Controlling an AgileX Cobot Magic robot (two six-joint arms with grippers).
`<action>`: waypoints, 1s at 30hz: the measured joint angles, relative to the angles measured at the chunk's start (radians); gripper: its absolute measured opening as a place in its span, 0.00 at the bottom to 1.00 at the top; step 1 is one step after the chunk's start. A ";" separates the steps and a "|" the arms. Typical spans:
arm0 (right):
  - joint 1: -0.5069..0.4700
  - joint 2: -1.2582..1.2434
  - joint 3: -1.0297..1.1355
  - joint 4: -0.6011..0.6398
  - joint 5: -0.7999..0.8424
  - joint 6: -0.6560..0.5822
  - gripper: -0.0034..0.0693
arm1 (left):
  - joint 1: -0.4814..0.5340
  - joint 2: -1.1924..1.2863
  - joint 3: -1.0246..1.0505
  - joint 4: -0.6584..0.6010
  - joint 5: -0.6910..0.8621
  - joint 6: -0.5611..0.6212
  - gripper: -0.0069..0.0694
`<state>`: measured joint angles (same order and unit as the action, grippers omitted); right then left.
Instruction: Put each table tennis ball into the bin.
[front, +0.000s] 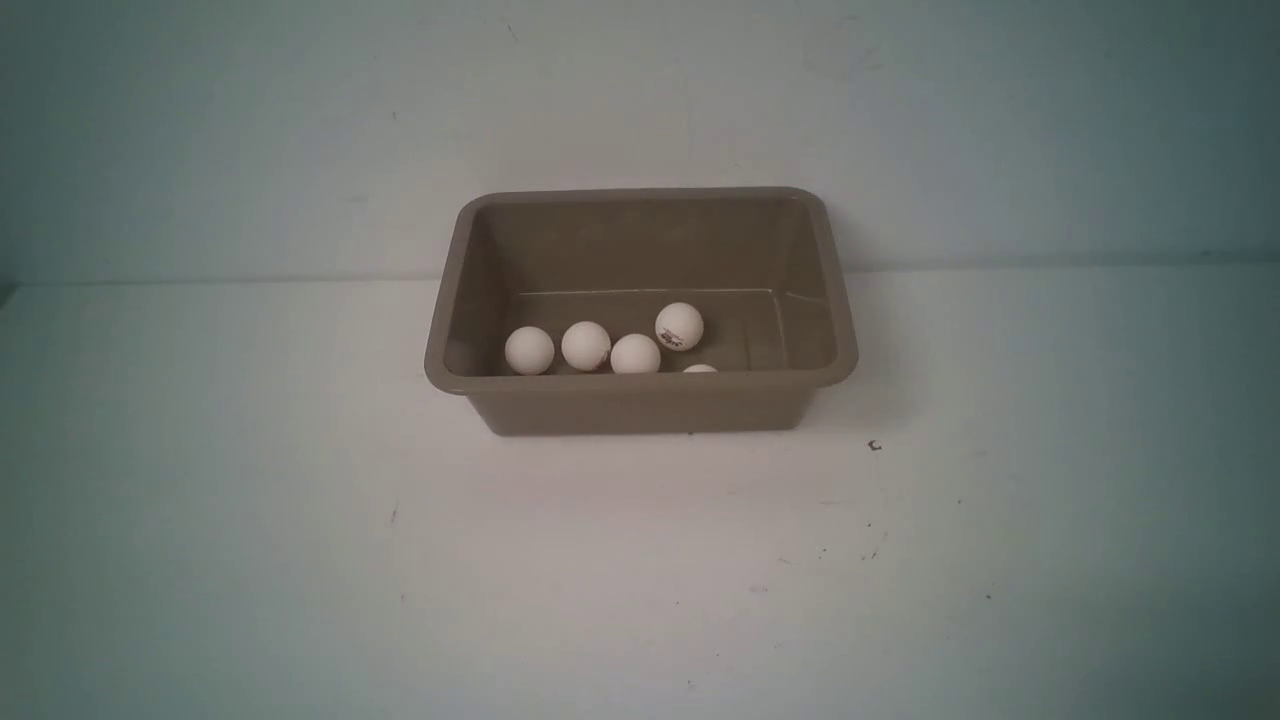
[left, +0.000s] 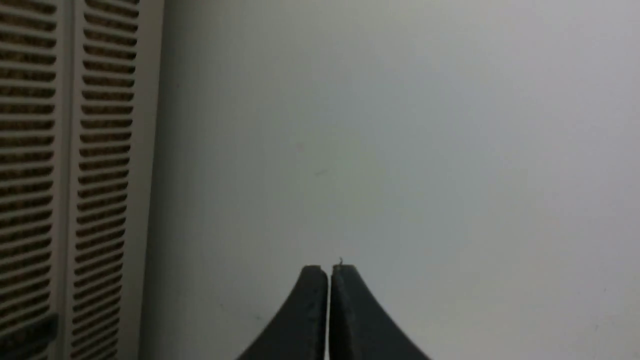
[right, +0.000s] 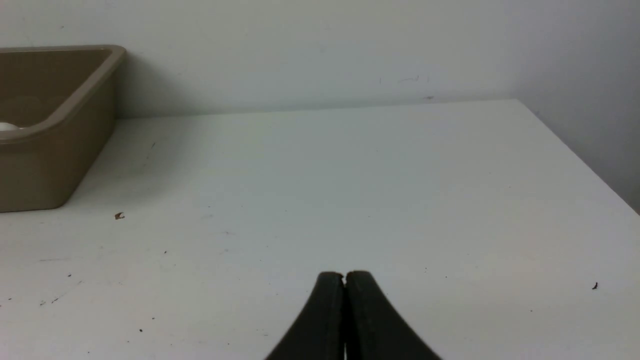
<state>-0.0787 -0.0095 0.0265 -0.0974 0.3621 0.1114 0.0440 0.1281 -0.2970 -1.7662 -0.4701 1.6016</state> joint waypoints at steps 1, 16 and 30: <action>0.000 0.000 0.000 0.000 0.000 0.000 0.03 | 0.001 -0.001 0.020 0.000 0.003 -0.025 0.09; 0.000 0.000 0.000 0.000 0.000 0.000 0.03 | 0.001 -0.001 -0.042 0.001 0.182 -0.197 0.09; 0.000 0.000 0.000 0.000 0.000 0.000 0.03 | 0.001 -0.002 -0.138 0.012 0.255 -0.325 0.09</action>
<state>-0.0787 -0.0095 0.0265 -0.0974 0.3621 0.1114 0.0451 0.1258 -0.4353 -1.7547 -0.2149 1.2768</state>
